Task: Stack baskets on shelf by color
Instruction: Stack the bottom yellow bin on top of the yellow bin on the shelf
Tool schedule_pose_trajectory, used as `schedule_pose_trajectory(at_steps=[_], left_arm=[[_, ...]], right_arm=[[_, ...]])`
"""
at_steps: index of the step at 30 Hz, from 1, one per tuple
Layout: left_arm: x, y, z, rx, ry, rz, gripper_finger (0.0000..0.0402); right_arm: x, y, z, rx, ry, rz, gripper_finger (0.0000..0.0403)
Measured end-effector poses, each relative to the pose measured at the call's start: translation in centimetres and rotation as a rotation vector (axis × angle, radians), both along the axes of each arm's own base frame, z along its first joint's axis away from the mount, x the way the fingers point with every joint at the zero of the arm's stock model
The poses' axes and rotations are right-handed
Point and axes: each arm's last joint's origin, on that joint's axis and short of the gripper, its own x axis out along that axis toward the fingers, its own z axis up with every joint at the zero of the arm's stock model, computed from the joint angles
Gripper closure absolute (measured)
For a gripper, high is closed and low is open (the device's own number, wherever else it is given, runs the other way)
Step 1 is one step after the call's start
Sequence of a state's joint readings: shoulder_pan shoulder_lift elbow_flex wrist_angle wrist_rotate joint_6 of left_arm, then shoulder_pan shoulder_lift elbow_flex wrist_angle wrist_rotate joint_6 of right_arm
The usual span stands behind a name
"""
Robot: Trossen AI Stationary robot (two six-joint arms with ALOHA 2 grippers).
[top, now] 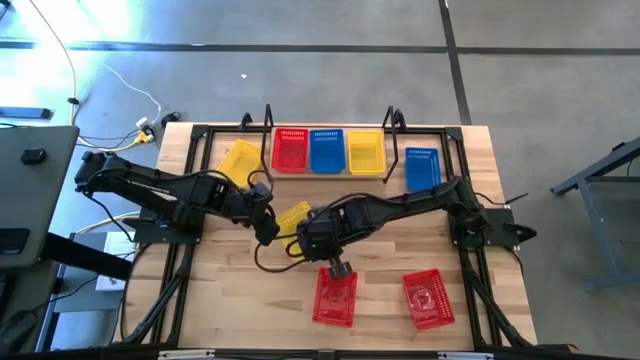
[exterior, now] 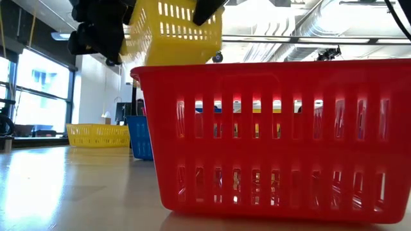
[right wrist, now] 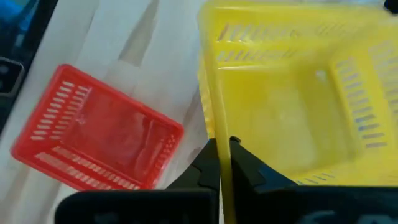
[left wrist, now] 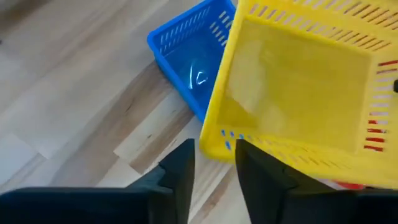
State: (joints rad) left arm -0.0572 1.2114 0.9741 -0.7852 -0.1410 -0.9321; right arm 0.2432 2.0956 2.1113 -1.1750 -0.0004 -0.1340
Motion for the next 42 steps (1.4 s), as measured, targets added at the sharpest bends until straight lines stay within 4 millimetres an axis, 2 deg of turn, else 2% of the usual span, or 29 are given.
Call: schedule_pose_trajectory(at_steps=[7, 16, 24, 31, 42], left_arm=[[0.3, 1.2, 0.1, 0.029, -0.014, -0.089, 0.0258], [0.4, 2.3, 0.3, 0.106, -0.025, -0.199, 0.0255], [0.8, 3.6, 0.6, 0.190, -0.061, -0.250, 0.0255], [1.0, 5.1, 1.0, 0.199, -0.120, -0.280, 0.0261], [0.3, 8.1, 1.0, 0.254, -0.099, -0.226, 0.0270]], right_arm=[[-0.5, 0.8, -0.1, 0.024, 0.035, -0.127, 0.0402], [-1.1, 0.8, -0.3, -0.035, 0.069, -0.280, 0.0402], [-1.9, 0.0, -0.5, -0.135, 0.141, -0.311, 0.0402], [-2.2, -3.0, -0.5, -0.223, 0.220, -0.277, 0.0403], [-3.7, -9.8, 2.2, -0.316, 0.231, -0.325, 0.0403]])
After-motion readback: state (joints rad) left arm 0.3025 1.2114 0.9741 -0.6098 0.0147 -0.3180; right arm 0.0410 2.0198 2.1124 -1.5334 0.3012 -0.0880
